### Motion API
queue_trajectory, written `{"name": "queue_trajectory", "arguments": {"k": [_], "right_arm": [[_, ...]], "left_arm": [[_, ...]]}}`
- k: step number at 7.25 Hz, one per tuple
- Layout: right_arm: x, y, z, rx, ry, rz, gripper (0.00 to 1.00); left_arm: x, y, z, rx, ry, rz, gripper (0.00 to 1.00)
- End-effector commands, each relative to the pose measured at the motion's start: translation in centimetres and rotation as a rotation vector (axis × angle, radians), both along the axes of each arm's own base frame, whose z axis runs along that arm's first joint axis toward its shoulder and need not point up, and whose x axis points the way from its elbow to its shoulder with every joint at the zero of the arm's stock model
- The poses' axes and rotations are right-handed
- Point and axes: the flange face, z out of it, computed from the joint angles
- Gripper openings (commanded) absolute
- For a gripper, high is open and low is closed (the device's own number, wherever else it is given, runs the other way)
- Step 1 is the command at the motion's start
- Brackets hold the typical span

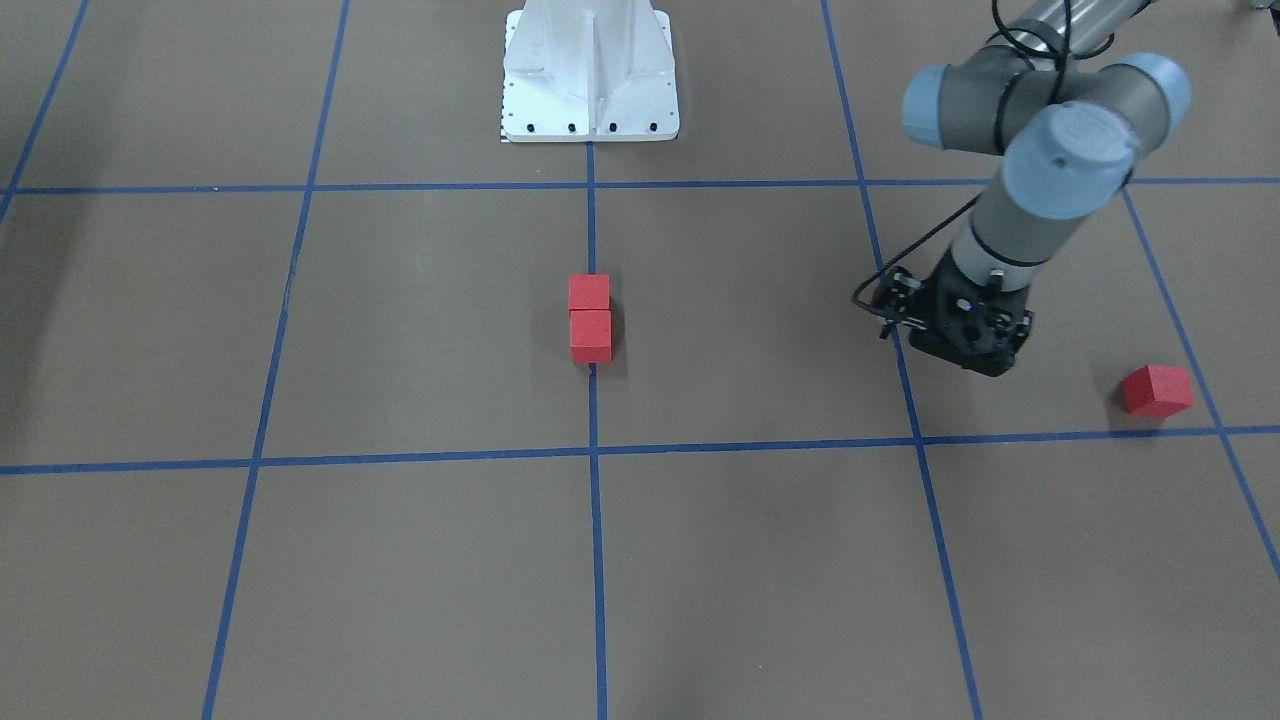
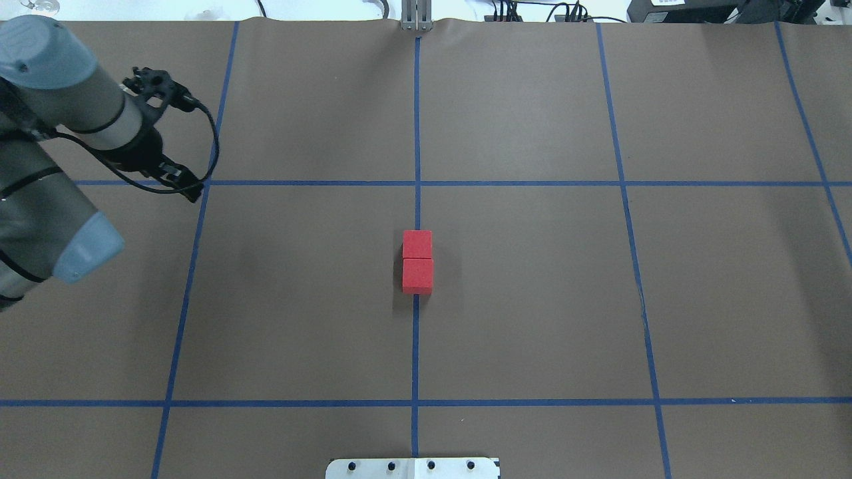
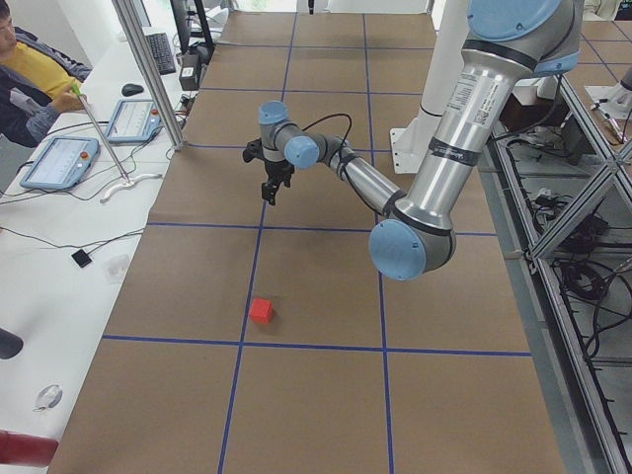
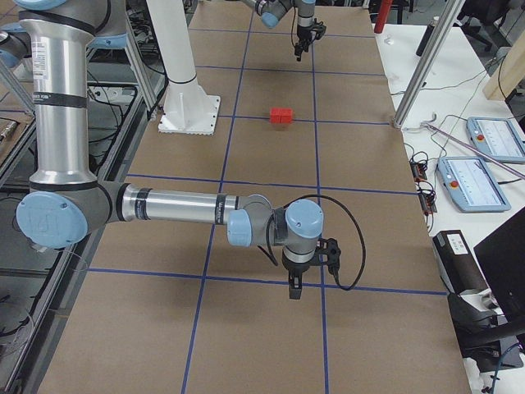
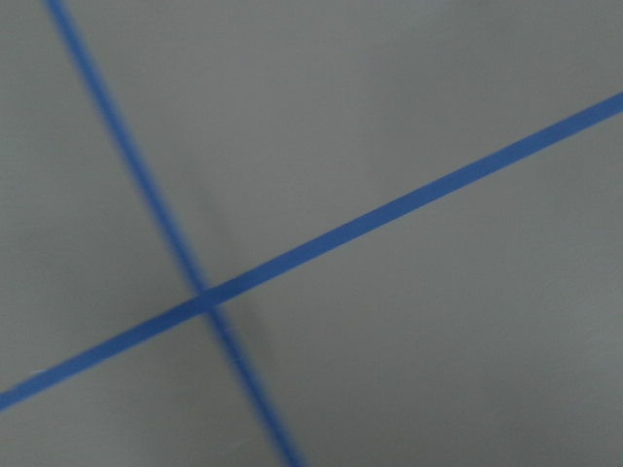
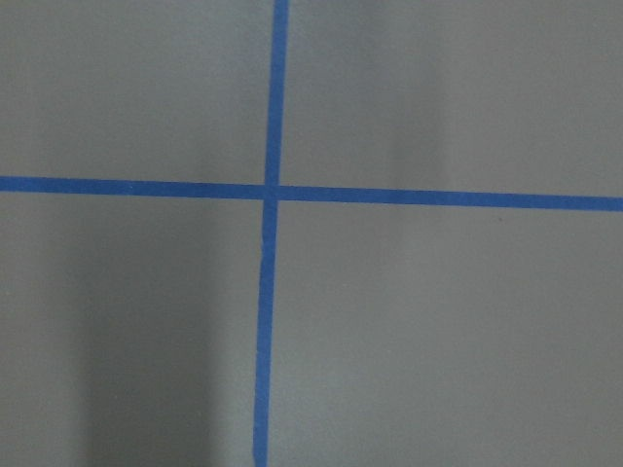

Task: Form red blocks into L shape at center
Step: 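Move the left gripper to the red cube near the far edge, then lower the left gripper and grasp the far red cube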

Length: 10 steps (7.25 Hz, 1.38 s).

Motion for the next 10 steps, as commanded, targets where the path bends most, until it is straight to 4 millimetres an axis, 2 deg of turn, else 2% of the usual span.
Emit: {"name": "queue_trajectory", "arguments": {"k": [1, 2, 3, 4, 6, 8, 9, 10], "right_arm": [[0.3, 0.4, 0.3, -0.007, -0.001, 0.008, 0.99], [0.3, 0.3, 0.2, -0.006, -0.001, 0.009, 0.99], [0.3, 0.3, 0.2, -0.006, -0.001, 0.009, 0.99], [0.3, 0.3, 0.3, -0.011, -0.001, 0.011, 0.99], [0.3, 0.0, 0.2, -0.011, 0.000, 0.015, 0.99], [0.3, -0.1, 0.1, -0.008, 0.000, 0.015, 0.99], [0.3, -0.2, -0.1, -0.004, 0.002, 0.013, 0.99], [0.3, -0.3, -0.1, -0.002, 0.002, 0.013, 0.99]], "left_arm": [[-11.3, -0.9, 9.3, 0.057, -0.021, 0.089, 1.00], [-13.4, -1.0, 13.8, -0.008, -0.006, 0.096, 1.00], [-15.8, -1.4, 17.0, -0.095, 0.019, 0.057, 1.00], [-16.7, -1.5, 17.4, -0.107, 0.017, 0.036, 1.00], [-16.8, -0.8, 18.9, -0.187, 0.011, -0.039, 1.00], [-16.8, -0.6, 23.6, -0.185, 0.025, -0.079, 1.00], [-16.6, -0.7, 24.2, -0.213, 0.033, -0.128, 1.00], [-16.7, -0.4, 25.6, -0.216, 0.039, -0.146, 1.00]]}}
